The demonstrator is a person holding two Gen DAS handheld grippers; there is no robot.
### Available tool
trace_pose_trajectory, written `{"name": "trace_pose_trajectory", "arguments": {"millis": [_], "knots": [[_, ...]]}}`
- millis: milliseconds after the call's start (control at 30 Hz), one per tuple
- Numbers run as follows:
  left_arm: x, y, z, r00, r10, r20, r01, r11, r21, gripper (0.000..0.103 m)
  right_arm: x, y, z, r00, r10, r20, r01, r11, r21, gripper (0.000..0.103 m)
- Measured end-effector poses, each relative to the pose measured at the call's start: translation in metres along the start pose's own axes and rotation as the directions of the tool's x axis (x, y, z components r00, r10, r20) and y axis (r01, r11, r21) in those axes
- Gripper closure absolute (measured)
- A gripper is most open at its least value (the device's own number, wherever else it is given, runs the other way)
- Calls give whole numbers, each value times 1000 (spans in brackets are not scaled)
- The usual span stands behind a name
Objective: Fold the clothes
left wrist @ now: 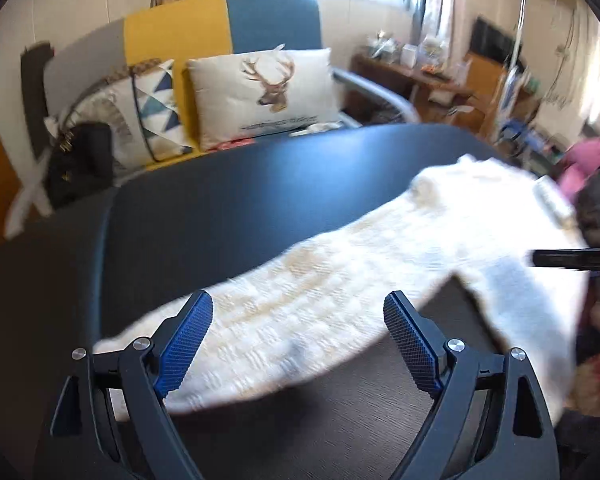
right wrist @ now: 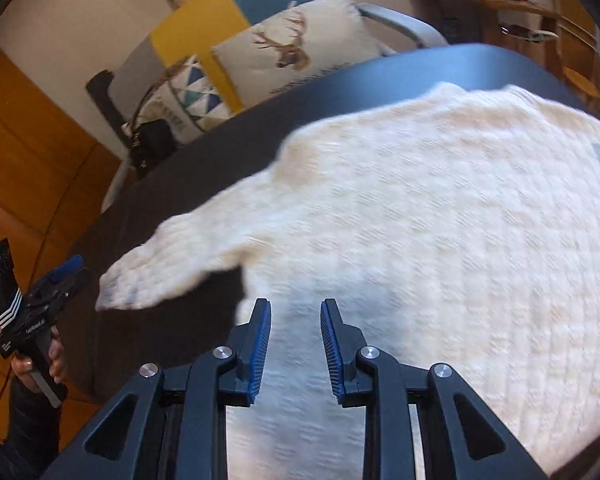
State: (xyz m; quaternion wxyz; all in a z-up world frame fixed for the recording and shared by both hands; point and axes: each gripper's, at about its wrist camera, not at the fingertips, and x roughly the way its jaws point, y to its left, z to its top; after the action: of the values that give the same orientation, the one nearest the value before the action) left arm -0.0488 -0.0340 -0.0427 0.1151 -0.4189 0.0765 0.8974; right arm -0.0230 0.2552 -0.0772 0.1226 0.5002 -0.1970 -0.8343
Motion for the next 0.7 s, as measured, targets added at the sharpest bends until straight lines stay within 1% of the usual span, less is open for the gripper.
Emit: {"name": "trace_pose_trajectory", "arguments": {"millis": [33,100,133,167,200,267,467,500,567,667,700], "knots": [[9,-3,3,999,39,-22,-39,999,-1,13,-1,-6,-2,1000,-3,1,3,1000,26,77],[20,-4,8,997,64,-43,-65,997,-28,13,1,-24,-4,1000,-1,-2,1,998,60,77],[24,-5,10,995,91,-50,-93,995,-39,13,1,-29,-5,1000,-10,-1,10,998,61,77],[27,-8,12,991,126,-46,-128,991,-42,13,0,-34,-6,1000,-20,1,20,998,62,77],[27,-10,13,989,146,-39,-147,988,-44,13,-2,-35,-6,1000,-18,-2,18,998,60,77],[28,-10,14,987,159,-33,-161,985,-56,13,-2,-34,-6,1000,-24,-4,24,998,56,77],[41,-21,17,986,164,-43,-167,984,-69,13,-1,-21,-4,999,-38,-17,38,999,18,76],[43,-22,18,986,163,-48,-166,983,-74,13,-2,-18,-3,999,-44,-13,44,999,7,76],[45,-22,18,986,157,-52,-161,983,-90,13,-5,-4,-3,996,-85,6,86,994,-74,74],[53,-20,17,982,174,-73,-181,978,-104,13,-7,24,-1,990,-141,32,144,970,-194,72],[56,-18,15,980,182,-84,-190,975,-111,13,-7,34,0,982,-181,52,188,955,-229,72]]}}
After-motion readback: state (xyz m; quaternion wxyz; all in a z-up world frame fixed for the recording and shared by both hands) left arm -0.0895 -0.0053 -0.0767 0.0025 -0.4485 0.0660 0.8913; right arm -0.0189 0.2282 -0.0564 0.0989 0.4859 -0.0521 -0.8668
